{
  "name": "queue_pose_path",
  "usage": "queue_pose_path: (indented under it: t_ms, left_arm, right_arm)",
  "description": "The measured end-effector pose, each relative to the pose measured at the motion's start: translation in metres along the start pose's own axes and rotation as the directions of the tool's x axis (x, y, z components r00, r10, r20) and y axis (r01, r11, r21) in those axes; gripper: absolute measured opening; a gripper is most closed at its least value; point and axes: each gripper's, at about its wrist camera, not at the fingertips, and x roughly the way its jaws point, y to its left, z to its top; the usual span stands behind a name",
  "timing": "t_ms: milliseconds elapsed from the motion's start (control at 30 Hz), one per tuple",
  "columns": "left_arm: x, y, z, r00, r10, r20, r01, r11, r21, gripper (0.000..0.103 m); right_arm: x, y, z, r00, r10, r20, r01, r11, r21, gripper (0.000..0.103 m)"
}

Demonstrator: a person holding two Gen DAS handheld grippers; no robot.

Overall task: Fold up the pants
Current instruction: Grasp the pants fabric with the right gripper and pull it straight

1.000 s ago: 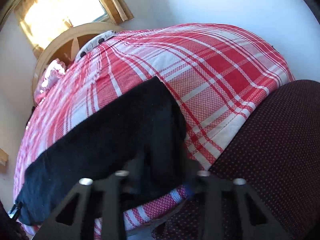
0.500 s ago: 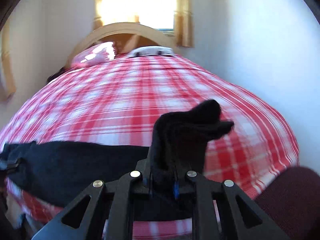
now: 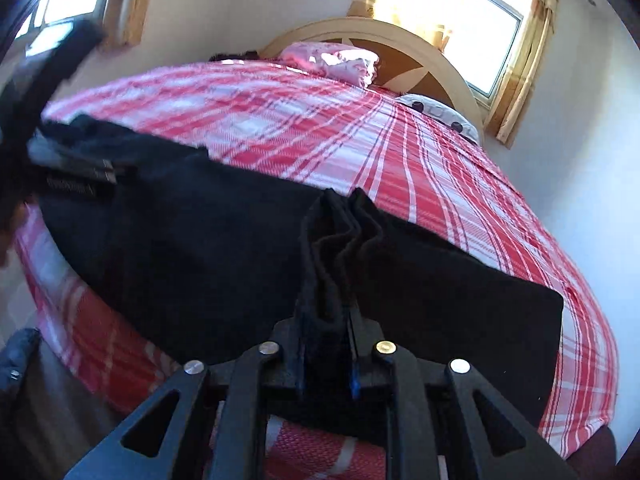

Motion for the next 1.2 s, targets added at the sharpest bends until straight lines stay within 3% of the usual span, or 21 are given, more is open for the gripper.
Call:
queue_pose_path:
  t_ms: [100, 200, 267, 333, 400, 467, 500, 567, 600, 667, 733, 833, 900, 933, 967, 1000, 1033, 1200]
  left_arm:
    - [0.003, 0.002, -0.001, 1.000, -0.013, -0.008, 0.013, 1.000, -0.014, 0.103]
    - [0.004, 0.001, -0.001, 1.000, -0.017, -0.009, 0.017, 1.000, -0.014, 0.103]
    - [0.004, 0.001, -0.001, 1.000, -0.018, -0.007, 0.018, 1.000, -0.014, 0.103]
    - [0.004, 0.001, -0.001, 1.000, -0.022, -0.009, 0.022, 1.000, -0.019, 0.103]
    - [0.004, 0.001, -0.001, 1.000, -0.025, -0.008, 0.025, 0.999, -0.021, 0.103]
    - [0.003, 0.002, -0.002, 1.000, -0.026, -0.007, 0.026, 0.999, -0.019, 0.103]
    - [0.003, 0.002, -0.002, 1.000, -0.026, -0.005, 0.026, 1.000, -0.017, 0.103]
    - [0.003, 0.003, -0.002, 1.000, -0.028, -0.005, 0.028, 0.999, -0.021, 0.103]
    - [0.004, 0.002, -0.001, 1.000, -0.029, -0.006, 0.029, 0.999, -0.025, 0.103]
    - [0.005, 0.002, -0.002, 1.000, -0.030, -0.010, 0.029, 0.999, -0.029, 0.103]
    - [0.006, 0.001, -0.002, 0.999, -0.030, -0.012, 0.030, 0.999, -0.027, 0.103]
    - [0.006, 0.001, -0.003, 0.999, -0.032, -0.012, 0.031, 0.999, -0.028, 0.103]
    - [0.005, 0.002, -0.003, 0.999, -0.034, -0.009, 0.034, 0.999, -0.025, 0.103]
    - [0.005, 0.004, -0.003, 0.999, -0.032, -0.007, 0.032, 0.999, -0.024, 0.103]
    - [0.004, 0.006, -0.004, 1.000, -0.030, -0.006, 0.030, 0.999, -0.024, 0.103]
    - [0.004, 0.008, -0.004, 1.000, -0.028, -0.006, 0.028, 0.999, -0.027, 0.103]
    - [0.005, 0.010, -0.004, 1.000, -0.028, -0.007, 0.027, 0.999, -0.032, 0.103]
    - [0.005, 0.022, -0.004, 0.999, -0.033, -0.003, 0.033, 0.997, -0.064, 0.103]
  right_arm:
    - [-0.001, 0.016, -0.004, 0.996, -0.086, 0.026, 0.087, 0.995, -0.048, 0.027]
    - [-0.006, 0.023, -0.003, 0.997, -0.067, 0.040, 0.069, 0.996, -0.057, 0.044]
    - [-0.009, 0.024, -0.001, 0.999, -0.005, 0.054, 0.007, 0.999, -0.039, 0.065]
    - [-0.011, 0.026, 0.002, 0.996, 0.050, 0.074, -0.048, 0.998, -0.029, 0.068]
    - [-0.014, 0.031, 0.006, 0.983, 0.158, 0.093, -0.157, 0.987, -0.015, 0.068]
    - [-0.026, 0.031, 0.009, 0.946, 0.289, 0.144, -0.293, 0.956, 0.004, 0.068]
    - [-0.034, 0.025, 0.011, 0.930, 0.315, 0.188, -0.325, 0.946, 0.021, 0.068]
    - [-0.040, 0.002, 0.018, 0.919, 0.303, 0.253, -0.337, 0.936, 0.103, 0.068]
    - [-0.039, -0.013, 0.020, 0.925, 0.273, 0.264, -0.322, 0.933, 0.164, 0.068]
    - [-0.028, -0.040, 0.026, 0.965, 0.147, 0.219, -0.204, 0.943, 0.263, 0.068]
    - [-0.014, -0.046, 0.032, 0.981, 0.087, 0.176, -0.129, 0.960, 0.247, 0.068]
    - [0.002, -0.032, 0.034, 0.987, 0.058, 0.151, -0.089, 0.974, 0.210, 0.068]
    - [0.023, -0.015, 0.036, 0.996, 0.013, 0.090, -0.028, 0.987, 0.161, 0.065]
    - [0.031, -0.009, 0.033, 0.997, 0.020, 0.068, -0.030, 0.988, 0.152, 0.045]
    - [0.040, -0.006, 0.031, 0.999, 0.013, 0.044, -0.019, 0.988, 0.155, 0.034]
    - [0.041, -0.004, 0.029, 0.999, -0.016, 0.046, 0.009, 0.988, 0.157, 0.032]
    - [0.039, -0.005, 0.029, 0.998, -0.022, 0.060, 0.011, 0.986, 0.164, 0.023]
    - [0.035, -0.016, 0.037, 0.998, -0.007, 0.055, -0.005, 0.978, 0.208, 0.015]
